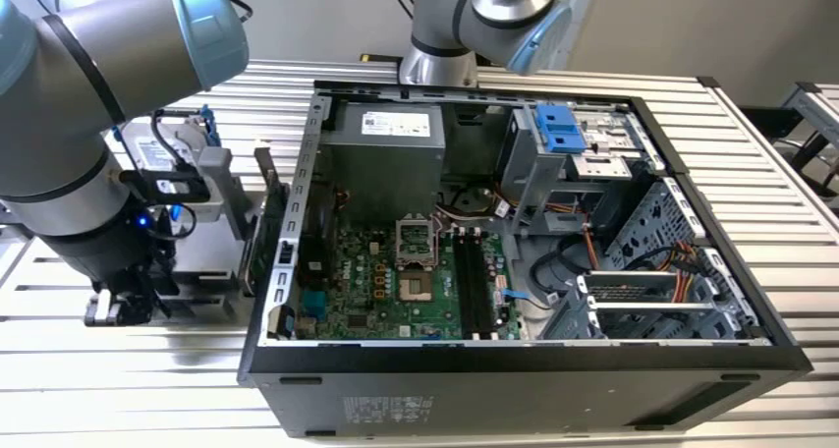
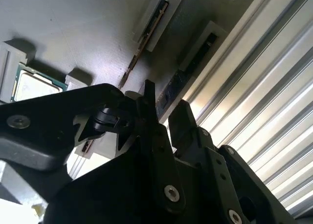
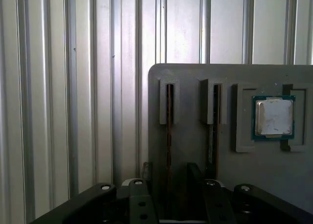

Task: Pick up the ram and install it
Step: 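Pick up the ram and move it above insertion slot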

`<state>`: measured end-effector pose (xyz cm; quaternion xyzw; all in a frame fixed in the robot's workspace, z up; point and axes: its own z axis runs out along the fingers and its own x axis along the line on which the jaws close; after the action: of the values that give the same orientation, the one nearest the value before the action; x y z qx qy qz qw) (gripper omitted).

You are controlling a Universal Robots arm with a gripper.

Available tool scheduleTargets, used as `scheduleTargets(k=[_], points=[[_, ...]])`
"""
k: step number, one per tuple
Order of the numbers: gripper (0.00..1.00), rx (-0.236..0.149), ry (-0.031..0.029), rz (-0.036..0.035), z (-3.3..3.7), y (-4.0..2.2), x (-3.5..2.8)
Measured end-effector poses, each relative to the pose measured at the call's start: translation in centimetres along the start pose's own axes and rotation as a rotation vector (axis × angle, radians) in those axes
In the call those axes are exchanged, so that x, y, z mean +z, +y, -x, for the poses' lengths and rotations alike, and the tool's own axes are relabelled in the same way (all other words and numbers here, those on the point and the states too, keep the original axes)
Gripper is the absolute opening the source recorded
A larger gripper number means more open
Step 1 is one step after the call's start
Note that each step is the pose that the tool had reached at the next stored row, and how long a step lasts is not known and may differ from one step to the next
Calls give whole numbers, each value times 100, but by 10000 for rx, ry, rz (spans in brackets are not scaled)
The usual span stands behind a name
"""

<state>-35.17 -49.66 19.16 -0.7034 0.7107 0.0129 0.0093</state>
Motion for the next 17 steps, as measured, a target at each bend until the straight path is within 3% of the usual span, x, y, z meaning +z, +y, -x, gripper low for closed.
scheduleTargets(k=[17], points=[[0, 0, 0, 0, -3, 0, 3]])
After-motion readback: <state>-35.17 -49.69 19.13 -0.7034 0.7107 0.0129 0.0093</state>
